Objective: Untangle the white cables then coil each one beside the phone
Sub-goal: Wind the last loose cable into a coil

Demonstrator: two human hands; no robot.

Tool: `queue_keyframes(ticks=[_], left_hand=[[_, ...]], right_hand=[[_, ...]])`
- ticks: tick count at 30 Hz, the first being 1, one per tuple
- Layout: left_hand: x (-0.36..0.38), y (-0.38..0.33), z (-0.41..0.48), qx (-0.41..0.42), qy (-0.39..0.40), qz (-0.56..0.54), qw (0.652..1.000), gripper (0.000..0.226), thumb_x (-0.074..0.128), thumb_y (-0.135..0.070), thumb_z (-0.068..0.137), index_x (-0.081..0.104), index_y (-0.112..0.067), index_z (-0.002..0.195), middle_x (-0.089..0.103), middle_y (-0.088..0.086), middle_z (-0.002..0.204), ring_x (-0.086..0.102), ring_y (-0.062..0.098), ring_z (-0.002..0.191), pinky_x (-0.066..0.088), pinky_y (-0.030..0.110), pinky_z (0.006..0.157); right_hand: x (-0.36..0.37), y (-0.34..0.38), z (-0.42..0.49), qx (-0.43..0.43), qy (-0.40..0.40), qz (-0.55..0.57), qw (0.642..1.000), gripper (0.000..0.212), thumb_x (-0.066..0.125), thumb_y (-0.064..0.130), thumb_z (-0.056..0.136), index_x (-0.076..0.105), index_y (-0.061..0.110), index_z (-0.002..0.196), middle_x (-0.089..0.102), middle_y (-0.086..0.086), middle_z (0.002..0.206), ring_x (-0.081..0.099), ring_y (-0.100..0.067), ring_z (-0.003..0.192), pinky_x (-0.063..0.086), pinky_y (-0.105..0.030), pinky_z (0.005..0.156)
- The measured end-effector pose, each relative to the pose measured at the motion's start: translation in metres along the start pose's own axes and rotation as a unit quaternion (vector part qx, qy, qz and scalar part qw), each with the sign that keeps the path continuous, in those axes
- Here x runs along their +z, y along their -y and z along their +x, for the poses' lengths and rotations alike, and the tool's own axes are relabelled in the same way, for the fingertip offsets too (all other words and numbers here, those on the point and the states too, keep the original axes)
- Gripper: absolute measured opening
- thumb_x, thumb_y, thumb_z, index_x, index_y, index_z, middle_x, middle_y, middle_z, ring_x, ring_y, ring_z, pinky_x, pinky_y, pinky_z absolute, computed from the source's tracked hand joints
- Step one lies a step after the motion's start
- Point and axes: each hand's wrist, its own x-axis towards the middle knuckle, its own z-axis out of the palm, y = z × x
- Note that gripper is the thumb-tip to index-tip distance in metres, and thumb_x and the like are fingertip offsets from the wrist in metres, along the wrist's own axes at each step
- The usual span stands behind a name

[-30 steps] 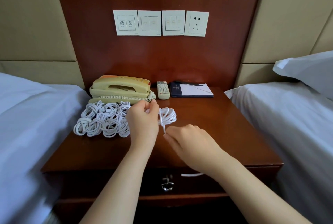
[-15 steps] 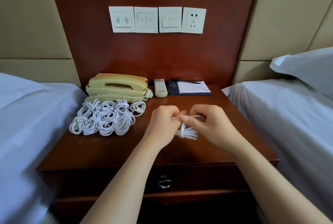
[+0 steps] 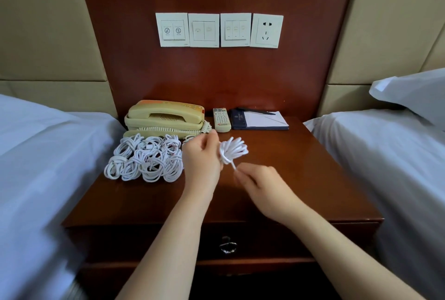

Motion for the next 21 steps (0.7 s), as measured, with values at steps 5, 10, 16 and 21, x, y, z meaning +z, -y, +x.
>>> queue_keyframes(ticks=[5, 10, 16, 21], left_hand=[[-0.013, 0.002, 0.006, 0.101, -0.07, 0.143, 0.982, 0.05, 0.052, -0.013, 0.094, 0.028, -0.012, 0.05, 0.027, -0.002, 0.045, 0.023, 0.012, 0.046, 0.019, 0.025, 0.047], [-0.01, 0.002, 0.002, 0.167, -0.012, 0.241, 0.956, 0.05, 0.053, -0.014, 0.092, 0.022, -0.019, 0.053, 0.024, -0.006, 0.044, 0.023, 0.013, 0.042, 0.015, 0.034, 0.05], [0.002, 0.004, -0.005, 0.182, 0.157, 0.267, 0.933, 0.045, 0.052, -0.026, 0.094, 0.034, -0.016, 0.054, 0.037, -0.004, 0.049, 0.031, 0.011, 0.047, 0.026, 0.029, 0.05], [0.009, 0.001, -0.008, 0.115, 0.248, 0.174, 0.946, 0.041, 0.056, -0.023, 0.093, 0.047, -0.007, 0.056, 0.042, 0.0, 0.048, 0.039, 0.015, 0.046, 0.034, 0.028, 0.048]], right_hand=[[0.007, 0.029, -0.003, -0.078, 0.005, -0.203, 0.976, 0.028, 0.036, 0.034, 0.099, 0.035, 0.021, 0.074, 0.045, 0.004, 0.063, 0.038, -0.027, 0.054, 0.024, -0.031, 0.045], [-0.004, 0.033, -0.004, -0.121, -0.087, -0.266, 0.952, 0.031, 0.04, 0.037, 0.086, 0.046, 0.022, 0.059, 0.049, 0.004, 0.048, 0.045, -0.023, 0.035, 0.018, -0.022, 0.036], [-0.035, 0.017, 0.002, -0.071, -0.117, -0.158, 0.978, 0.03, 0.054, 0.046, 0.085, 0.047, 0.028, 0.062, 0.044, 0.011, 0.052, 0.046, -0.013, 0.047, 0.029, -0.026, 0.043], [-0.05, -0.004, 0.008, 0.001, -0.027, 0.133, 0.991, 0.037, 0.06, 0.042, 0.085, 0.049, 0.025, 0.054, 0.039, 0.011, 0.045, 0.03, -0.005, 0.047, 0.024, -0.02, 0.047]])
